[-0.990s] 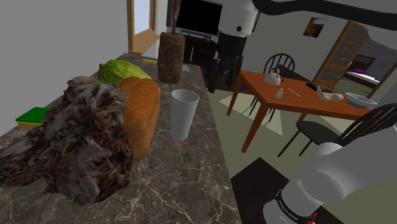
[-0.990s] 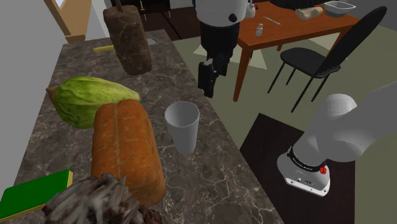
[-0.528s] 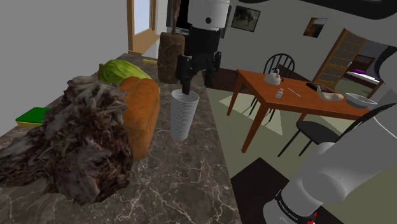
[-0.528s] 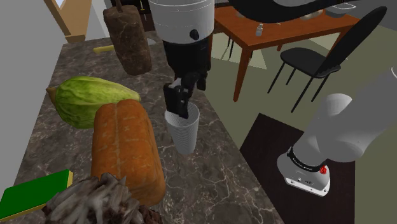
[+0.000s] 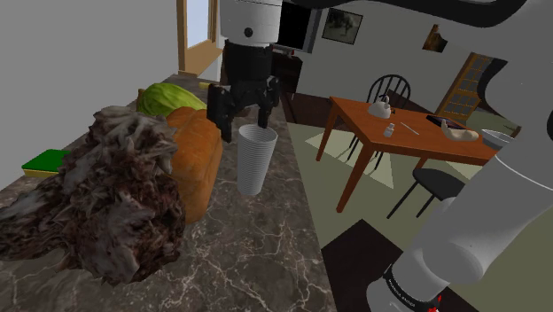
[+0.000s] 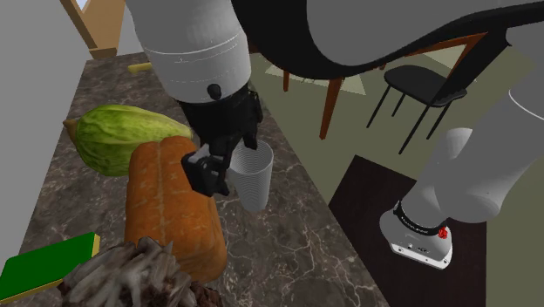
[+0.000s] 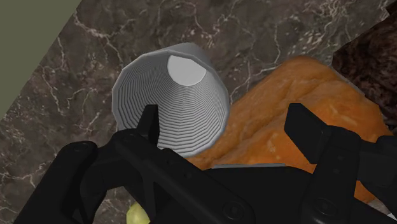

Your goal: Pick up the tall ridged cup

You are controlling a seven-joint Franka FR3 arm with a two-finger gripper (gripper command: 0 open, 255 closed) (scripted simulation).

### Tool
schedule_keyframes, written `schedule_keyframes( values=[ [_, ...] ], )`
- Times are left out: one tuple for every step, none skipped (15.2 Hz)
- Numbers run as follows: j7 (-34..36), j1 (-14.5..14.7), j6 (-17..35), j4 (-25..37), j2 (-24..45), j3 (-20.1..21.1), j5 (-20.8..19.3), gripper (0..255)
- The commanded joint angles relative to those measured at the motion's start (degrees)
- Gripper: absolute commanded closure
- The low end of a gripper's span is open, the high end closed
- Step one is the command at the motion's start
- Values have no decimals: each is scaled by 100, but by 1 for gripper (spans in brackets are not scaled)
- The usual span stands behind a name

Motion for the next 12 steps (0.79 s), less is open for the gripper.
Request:
schedule_keyframes(
  values=[
    [-1, 1, 160, -186, -35, -3, 20, 0],
    [-8, 0, 241, -286, -57, -8, 32, 0],
    [-13, 0, 322, -383, -78, -11, 43, 0],
    [-16, -1, 368, -439, -89, -13, 49, 0],
    [-16, -1, 368, -439, -90, -14, 50, 0],
    [-14, -1, 363, -427, -80, -12, 45, 255],
    [-11, 1, 366, -430, -81, -11, 45, 255],
    [-11, 1, 365, -428, -79, -10, 44, 255],
    [-10, 1, 365, -428, -79, -10, 44, 255],
    [-11, 1, 366, -429, -80, -10, 45, 255],
    [-11, 1, 365, -428, -79, -10, 44, 255],
    [-11, 1, 365, -429, -80, -10, 45, 255]
  ],
)
